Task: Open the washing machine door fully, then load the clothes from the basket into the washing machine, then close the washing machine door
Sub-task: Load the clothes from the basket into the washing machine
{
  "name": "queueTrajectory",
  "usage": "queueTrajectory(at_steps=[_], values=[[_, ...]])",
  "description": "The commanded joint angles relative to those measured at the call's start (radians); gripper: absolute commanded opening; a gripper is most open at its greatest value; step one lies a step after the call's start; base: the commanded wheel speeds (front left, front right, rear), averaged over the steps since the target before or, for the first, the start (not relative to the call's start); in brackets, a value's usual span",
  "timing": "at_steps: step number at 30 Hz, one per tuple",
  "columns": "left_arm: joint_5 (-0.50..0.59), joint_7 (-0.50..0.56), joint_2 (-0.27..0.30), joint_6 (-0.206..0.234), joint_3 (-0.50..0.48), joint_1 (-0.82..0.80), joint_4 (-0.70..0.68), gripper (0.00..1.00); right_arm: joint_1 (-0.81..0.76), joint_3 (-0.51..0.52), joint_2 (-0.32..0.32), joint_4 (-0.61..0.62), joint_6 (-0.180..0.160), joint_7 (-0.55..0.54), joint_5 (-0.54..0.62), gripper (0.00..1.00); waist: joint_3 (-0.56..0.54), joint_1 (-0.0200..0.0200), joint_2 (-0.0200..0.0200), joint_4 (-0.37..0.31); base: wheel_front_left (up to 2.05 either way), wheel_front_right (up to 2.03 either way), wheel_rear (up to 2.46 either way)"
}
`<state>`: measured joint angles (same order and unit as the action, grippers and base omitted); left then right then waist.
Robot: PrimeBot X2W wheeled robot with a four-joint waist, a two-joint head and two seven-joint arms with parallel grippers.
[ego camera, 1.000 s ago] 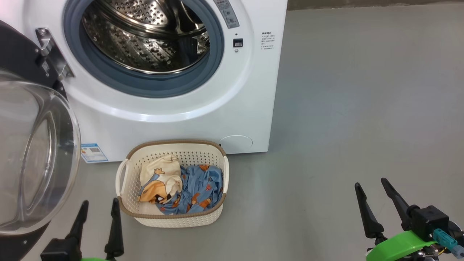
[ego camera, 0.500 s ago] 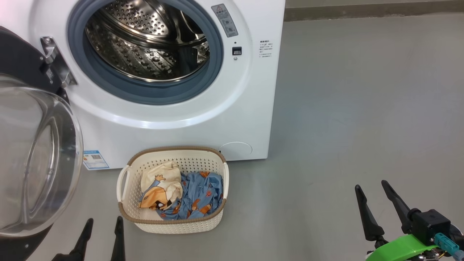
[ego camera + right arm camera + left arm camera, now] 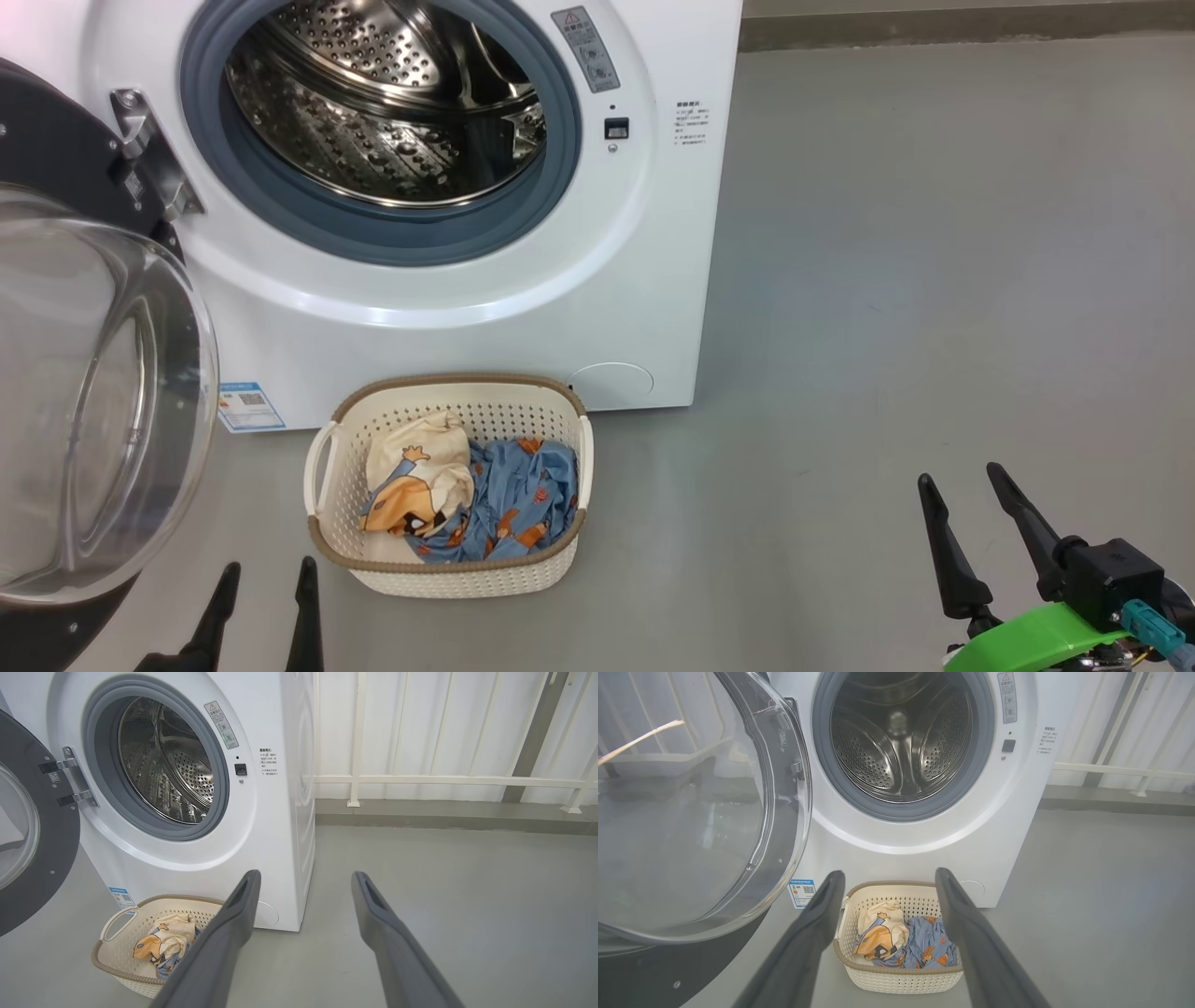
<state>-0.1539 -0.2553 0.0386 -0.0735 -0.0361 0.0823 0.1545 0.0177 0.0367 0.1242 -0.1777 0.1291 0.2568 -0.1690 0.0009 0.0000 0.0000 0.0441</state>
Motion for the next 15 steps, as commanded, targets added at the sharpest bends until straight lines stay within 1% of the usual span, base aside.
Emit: queueTrajectory(at_steps=[1, 4, 15], values=[[0.003, -0.006, 0.012, 0.01, -0.03, -0.02, -0.019, 1.0, 0.009, -0.021, 0.005, 0.023, 0.002, 0.005, 0.009, 1.0, 0.001, 0.0, 0.0, 0.0, 0.0, 0.0, 0.0], [-0.002, -0.006, 0.012, 0.009, -0.03, -0.026, -0.009, 1.0, 0.011, -0.021, 0.003, 0.02, 0.002, 0.005, 0.009, 1.0, 0.0, 0.0, 0.0, 0.001, 0.0, 0.0, 0.0], [-0.007, -0.006, 0.012, -0.016, -0.044, -0.043, 0.003, 1.0, 0.017, -0.017, 0.001, 0.016, 0.002, 0.005, 0.007, 1.0, 0.007, 0.0, 0.0, 0.002, 0.0, 0.0, 0.0]])
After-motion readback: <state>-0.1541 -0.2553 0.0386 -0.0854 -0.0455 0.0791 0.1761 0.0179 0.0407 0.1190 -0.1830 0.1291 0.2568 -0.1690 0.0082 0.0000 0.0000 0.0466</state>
